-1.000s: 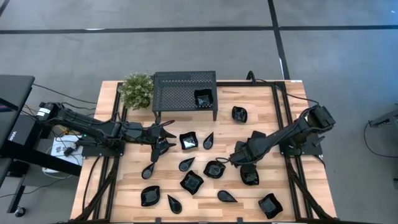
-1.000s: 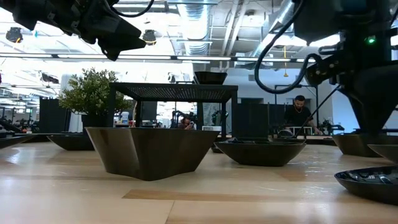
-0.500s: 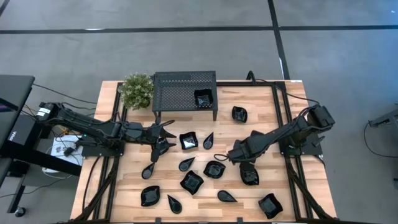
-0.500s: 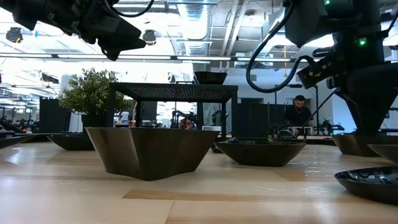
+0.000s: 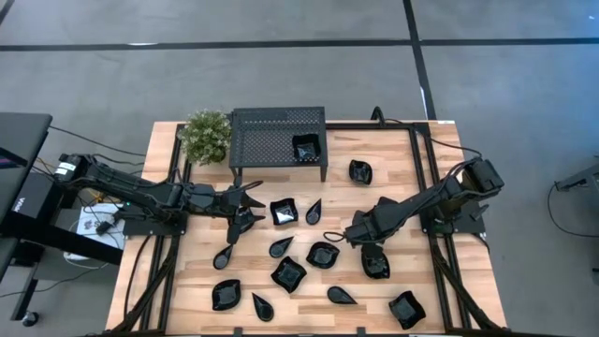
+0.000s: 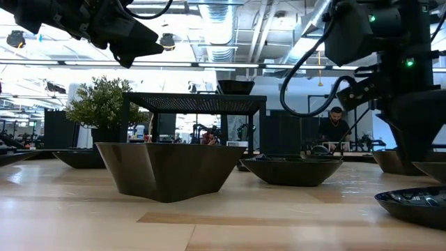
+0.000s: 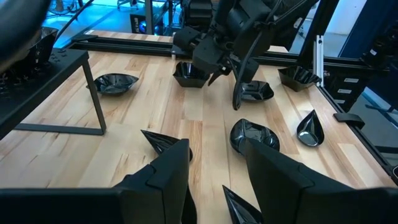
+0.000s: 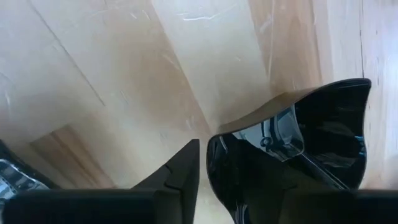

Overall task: Pick & Place Mini shaped plates
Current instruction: Stack the black distorted square plate on top of the black distorted square plate on the shelf

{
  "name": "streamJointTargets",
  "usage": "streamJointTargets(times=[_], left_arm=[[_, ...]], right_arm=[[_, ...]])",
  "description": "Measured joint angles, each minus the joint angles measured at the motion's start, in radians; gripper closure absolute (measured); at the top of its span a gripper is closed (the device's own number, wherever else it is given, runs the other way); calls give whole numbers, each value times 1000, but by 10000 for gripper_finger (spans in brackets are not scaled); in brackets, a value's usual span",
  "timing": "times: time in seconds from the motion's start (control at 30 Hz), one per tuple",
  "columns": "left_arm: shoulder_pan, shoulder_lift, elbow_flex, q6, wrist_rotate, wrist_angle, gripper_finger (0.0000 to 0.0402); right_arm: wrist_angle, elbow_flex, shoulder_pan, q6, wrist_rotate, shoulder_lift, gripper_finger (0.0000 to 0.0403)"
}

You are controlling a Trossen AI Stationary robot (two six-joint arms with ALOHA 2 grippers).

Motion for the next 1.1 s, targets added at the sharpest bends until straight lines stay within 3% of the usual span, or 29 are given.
streamJointTargets(times=[0.23, 0.43, 0.63, 0.73, 0.87, 1.03, 1.1], left_arm=[[0, 0, 0, 0, 0, 0, 243], [0, 0, 0, 0, 0, 0, 243], [0, 0, 0, 0, 0, 1, 243], [0, 0, 0, 0, 0, 1, 243], [0, 0, 0, 0, -1, 1, 243], [0, 0, 0, 0, -1, 1, 243], [0, 0, 0, 0, 0, 1, 243]], right_arm=[[-2, 0, 0, 0, -19, 0, 392], [-5, 52, -5, -13, -51, -1, 392], [-46, 277, -8, -106, -3, -1, 397], [-86, 421, -7, -176, 81, -1, 401], [-61, 583, -14, -339, 282, -1, 398], [124, 685, -69, -644, 613, -2, 401], [240, 693, -109, -752, 665, -2, 400]])
